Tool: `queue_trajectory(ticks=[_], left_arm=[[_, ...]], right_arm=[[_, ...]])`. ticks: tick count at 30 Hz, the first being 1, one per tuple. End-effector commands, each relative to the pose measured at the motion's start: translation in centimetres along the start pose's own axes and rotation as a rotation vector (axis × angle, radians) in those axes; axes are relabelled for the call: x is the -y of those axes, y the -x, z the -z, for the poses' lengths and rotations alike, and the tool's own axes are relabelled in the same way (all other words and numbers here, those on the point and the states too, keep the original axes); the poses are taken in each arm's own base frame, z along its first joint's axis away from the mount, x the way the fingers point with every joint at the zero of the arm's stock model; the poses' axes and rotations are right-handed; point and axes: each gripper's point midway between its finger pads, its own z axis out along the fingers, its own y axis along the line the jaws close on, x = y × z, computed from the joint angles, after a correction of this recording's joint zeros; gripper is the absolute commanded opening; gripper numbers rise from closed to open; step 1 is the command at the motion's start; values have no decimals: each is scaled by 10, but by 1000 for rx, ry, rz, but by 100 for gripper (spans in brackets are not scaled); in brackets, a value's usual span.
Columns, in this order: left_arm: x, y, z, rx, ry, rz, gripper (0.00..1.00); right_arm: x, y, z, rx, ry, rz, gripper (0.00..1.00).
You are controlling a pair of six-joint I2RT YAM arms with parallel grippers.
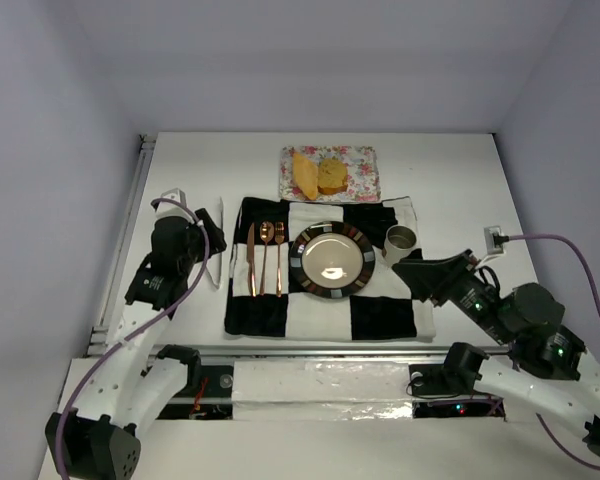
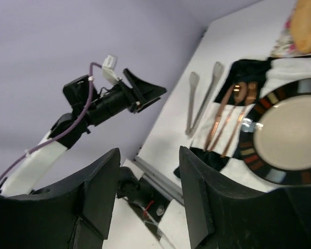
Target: Place the bread
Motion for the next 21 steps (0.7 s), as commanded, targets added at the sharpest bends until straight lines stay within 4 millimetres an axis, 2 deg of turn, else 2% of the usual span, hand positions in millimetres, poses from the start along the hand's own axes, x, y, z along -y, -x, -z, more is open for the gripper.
queue_trajectory(ticks=[1,2,3,5,6,8,9,10,12,14,15,16,18,20,21], left_arm=[[5,8,-6,14,-18,-30,61],[6,9,-7,9,-17,-32,61],[5,8,-11,-2,-8,-40,60],[9,13,-14,4,-16,-54,57],[7,9,-22,-13,-3,-65,55],[5,9,-31,-27,13,-95,38],[0,0,-42,-70,41,-112,31],[-1,0,-47,-82,56,-126,22],[-11,-12,-62,-130,104,-150,21],[-11,-13,-70,-138,115,-158,29],[-13,-19,-76,-162,122,-164,36],[-10,-17,-79,-162,114,-164,48],[-11,-20,-86,-175,118,-172,55],[-9,-18,-92,-173,119,-178,58],[-9,-25,-97,-196,123,-194,59]], right_arm=[[47,-14,16,-34,-171,64,55],[48,-11,21,-14,-167,48,51],[49,-10,23,-7,-167,44,39],[52,-7,28,14,-174,34,20],[52,-6,29,22,-171,29,0],[52,-4,31,31,-169,31,0],[52,-4,31,30,-163,36,0],[51,-5,29,28,-161,37,0],[53,-8,27,15,-170,43,0],[57,-13,23,2,-191,48,6],[59,-15,22,-6,-199,48,14],[60,-17,20,-11,-206,51,18],[61,-19,17,-17,-209,55,28],[65,-24,13,-28,-218,62,31],[65,-25,12,-31,-220,64,32]])
